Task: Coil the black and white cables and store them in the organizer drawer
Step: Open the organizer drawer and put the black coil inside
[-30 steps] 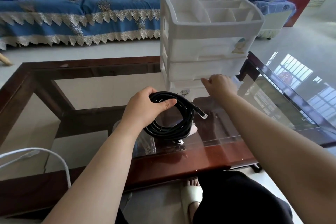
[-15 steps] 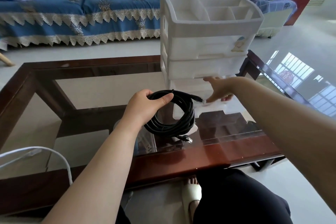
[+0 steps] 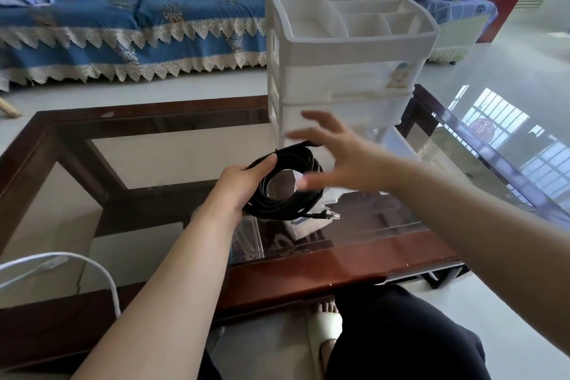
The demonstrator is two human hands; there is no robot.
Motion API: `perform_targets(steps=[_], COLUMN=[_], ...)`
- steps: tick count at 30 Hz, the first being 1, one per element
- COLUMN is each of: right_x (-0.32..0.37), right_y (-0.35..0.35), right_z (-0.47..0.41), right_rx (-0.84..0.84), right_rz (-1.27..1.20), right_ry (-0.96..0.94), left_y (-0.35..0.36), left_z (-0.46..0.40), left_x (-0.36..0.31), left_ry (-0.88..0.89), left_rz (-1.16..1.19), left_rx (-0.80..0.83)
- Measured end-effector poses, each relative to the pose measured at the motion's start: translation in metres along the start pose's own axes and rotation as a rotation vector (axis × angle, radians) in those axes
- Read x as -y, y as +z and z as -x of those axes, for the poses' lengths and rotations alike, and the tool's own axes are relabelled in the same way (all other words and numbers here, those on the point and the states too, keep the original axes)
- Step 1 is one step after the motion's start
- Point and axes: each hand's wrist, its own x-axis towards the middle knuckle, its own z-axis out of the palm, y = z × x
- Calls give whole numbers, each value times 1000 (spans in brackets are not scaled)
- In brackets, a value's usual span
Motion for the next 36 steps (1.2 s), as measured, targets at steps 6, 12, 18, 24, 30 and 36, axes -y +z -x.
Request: perform_targets(steps=[6,12,18,24,30,36], right_x=[5,-17,-56,-95,-116,-114], right_y=[16,-24,-38,-13,11,12], right_z=[10,8,-13,-27,-26,-25], right_rx=[142,5,211,141,35,-32], right_rz=[337,93,128,227,204,151], right_ry=[-81,169,390,353,388,503], left_y=[6,16,37,48,49,48], left_z=[7,1,1,6,7,8], left_x=[-4,4,32,38,34,33], left_ry=[-58,420,476,506,477,452], left_rz=[115,-297,-921,-992,-986,-985], left_rx=[61,-7,168,131,179,205])
